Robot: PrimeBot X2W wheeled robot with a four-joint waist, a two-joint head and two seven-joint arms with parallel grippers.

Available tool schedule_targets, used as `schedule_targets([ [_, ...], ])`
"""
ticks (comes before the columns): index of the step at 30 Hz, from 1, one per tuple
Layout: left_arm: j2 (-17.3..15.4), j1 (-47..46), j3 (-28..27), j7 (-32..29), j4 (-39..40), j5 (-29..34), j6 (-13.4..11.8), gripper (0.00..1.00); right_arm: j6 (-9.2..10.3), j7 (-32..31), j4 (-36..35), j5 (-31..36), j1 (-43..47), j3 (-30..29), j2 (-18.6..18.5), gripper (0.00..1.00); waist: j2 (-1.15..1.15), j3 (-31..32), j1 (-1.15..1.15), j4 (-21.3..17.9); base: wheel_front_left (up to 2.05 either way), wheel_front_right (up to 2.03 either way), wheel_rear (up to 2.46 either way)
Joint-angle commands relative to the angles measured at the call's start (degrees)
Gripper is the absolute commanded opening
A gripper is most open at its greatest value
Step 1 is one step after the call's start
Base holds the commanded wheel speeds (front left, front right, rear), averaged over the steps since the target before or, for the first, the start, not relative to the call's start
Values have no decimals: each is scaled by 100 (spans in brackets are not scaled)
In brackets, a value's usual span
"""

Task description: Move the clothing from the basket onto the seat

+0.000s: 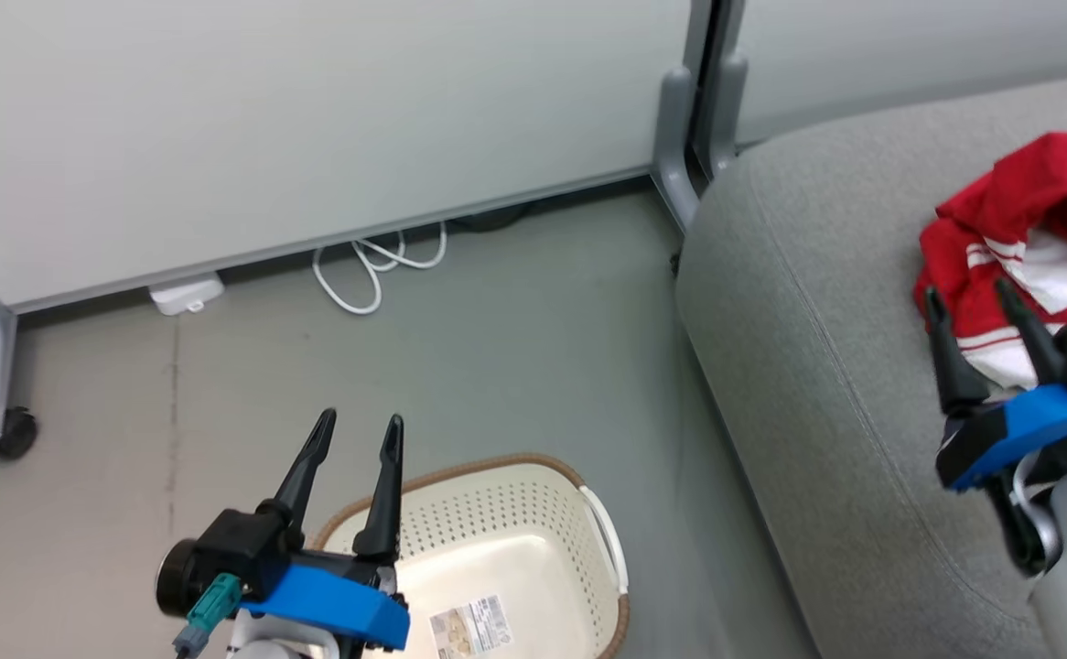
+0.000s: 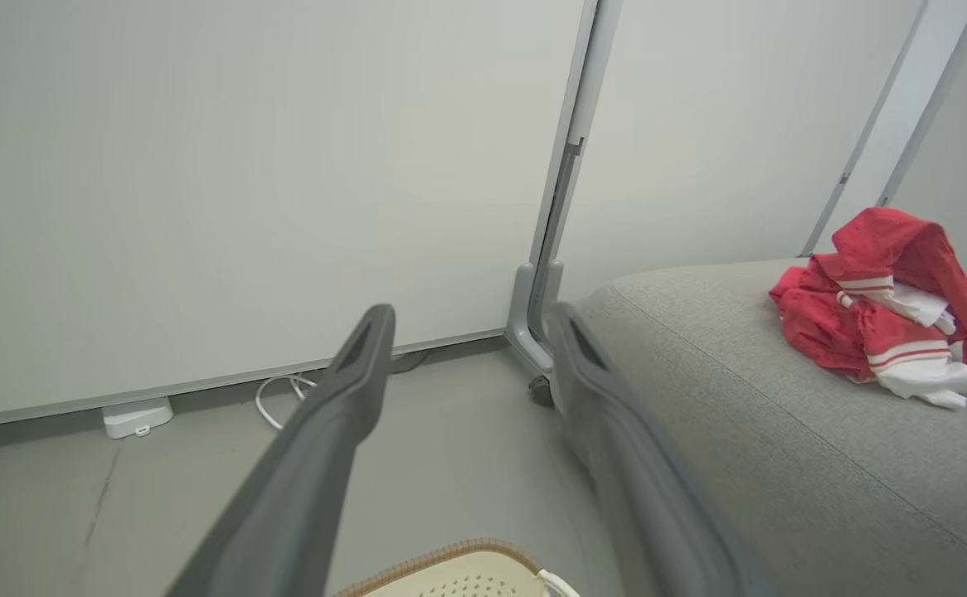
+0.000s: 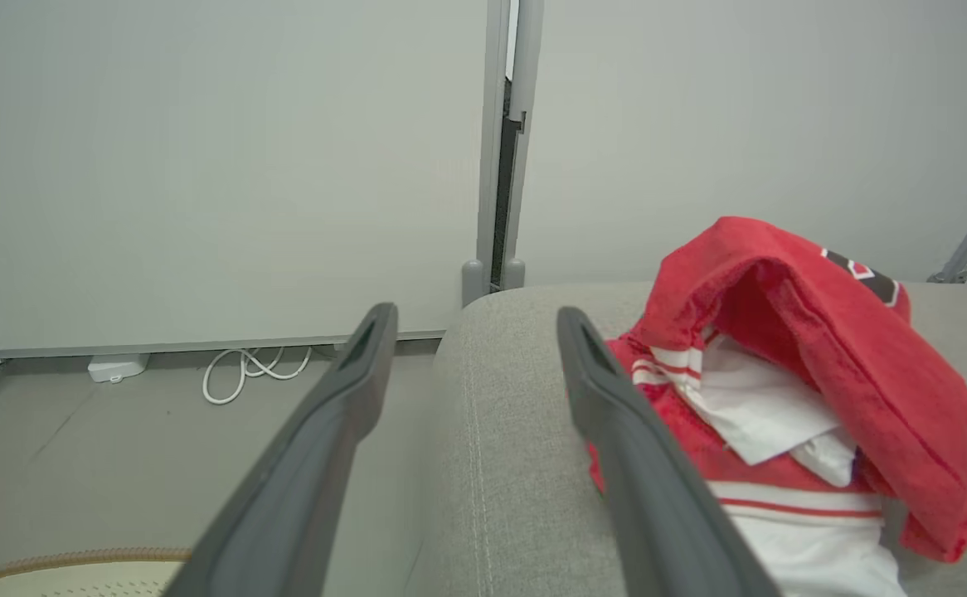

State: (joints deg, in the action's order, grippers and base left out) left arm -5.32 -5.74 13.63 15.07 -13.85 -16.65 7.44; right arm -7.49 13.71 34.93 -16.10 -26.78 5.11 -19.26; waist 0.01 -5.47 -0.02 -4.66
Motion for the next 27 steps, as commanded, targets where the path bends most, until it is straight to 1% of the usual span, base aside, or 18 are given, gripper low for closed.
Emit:
schedule_targets([
  [1, -10, 47, -45, 15, -15, -1, 4, 100, -1, -2, -56, 25, 134, -11, 39, 100, -1, 202, 2, 197, 0, 0, 0],
  [8, 20, 210, -337, 15, -175, 98, 4, 100, -1, -145, -719, 211, 934, -69, 452, 100, -1, 450, 2, 626, 0, 0, 0],
  [13, -10, 264, -550, 15, -246, 213, 4, 100, -1, -233, -1106, 313, 1304, -219, 702, 100, -1, 519, 2, 869, 0, 0, 0],
  [20, -61, 218, -775, 15, -470, 255, 4, 100, -1, -336, -1505, 532, 1685, -378, 952, 100, -1, 606, 2, 1102, 0, 0, 0],
  [27, -47, 239, -970, 15, -648, 242, 4, 100, -1, -393, -1851, 673, 2030, -381, 1174, 100, -1, 703, 2, 1205, 0, 0, 0],
])
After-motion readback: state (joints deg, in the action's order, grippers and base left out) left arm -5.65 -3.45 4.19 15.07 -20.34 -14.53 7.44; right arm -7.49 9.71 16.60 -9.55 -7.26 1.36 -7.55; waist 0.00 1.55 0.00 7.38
